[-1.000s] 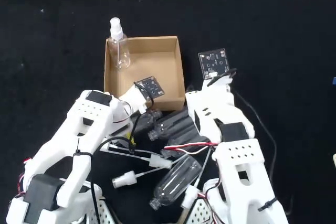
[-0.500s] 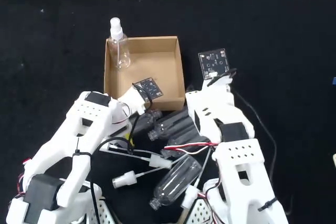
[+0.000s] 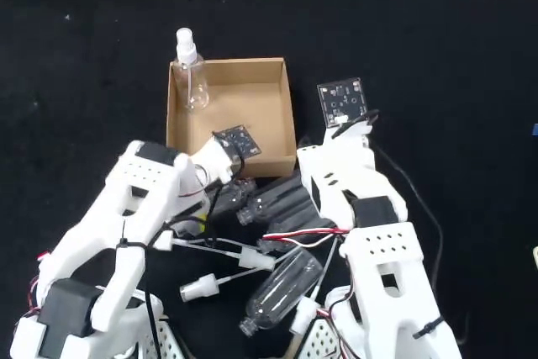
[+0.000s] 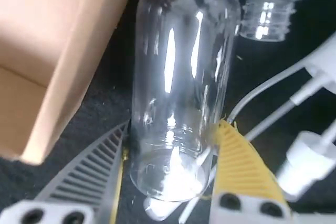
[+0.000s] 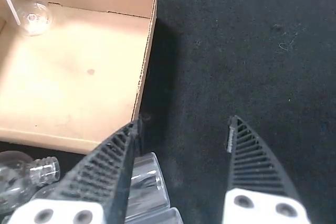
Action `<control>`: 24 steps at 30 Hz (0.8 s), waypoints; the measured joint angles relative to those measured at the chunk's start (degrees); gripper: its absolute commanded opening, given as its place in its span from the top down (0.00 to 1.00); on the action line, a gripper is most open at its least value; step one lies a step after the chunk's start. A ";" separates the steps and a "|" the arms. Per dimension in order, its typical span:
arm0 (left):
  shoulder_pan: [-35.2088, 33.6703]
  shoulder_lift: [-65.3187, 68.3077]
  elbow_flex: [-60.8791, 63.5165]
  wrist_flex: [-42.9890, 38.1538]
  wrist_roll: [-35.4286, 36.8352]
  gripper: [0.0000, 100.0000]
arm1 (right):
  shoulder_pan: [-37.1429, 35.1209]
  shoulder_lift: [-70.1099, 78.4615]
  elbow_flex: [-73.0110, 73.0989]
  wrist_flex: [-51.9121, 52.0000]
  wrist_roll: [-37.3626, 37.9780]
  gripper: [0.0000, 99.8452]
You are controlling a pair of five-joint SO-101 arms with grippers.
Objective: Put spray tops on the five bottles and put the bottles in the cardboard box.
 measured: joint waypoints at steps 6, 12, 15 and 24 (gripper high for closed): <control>0.00 0.00 -11.52 13.45 -1.49 0.84 | 0.00 0.00 0.00 0.00 0.00 0.76; -1.85 0.00 -19.52 27.52 -11.34 0.84 | 0.00 0.00 0.00 0.00 0.00 0.76; -7.03 0.00 -22.86 33.14 -16.97 0.83 | 0.00 0.00 0.00 0.00 0.00 0.76; -37.80 0.09 -24.88 34.64 -34.99 0.84 | 0.00 0.00 0.00 0.00 0.00 0.76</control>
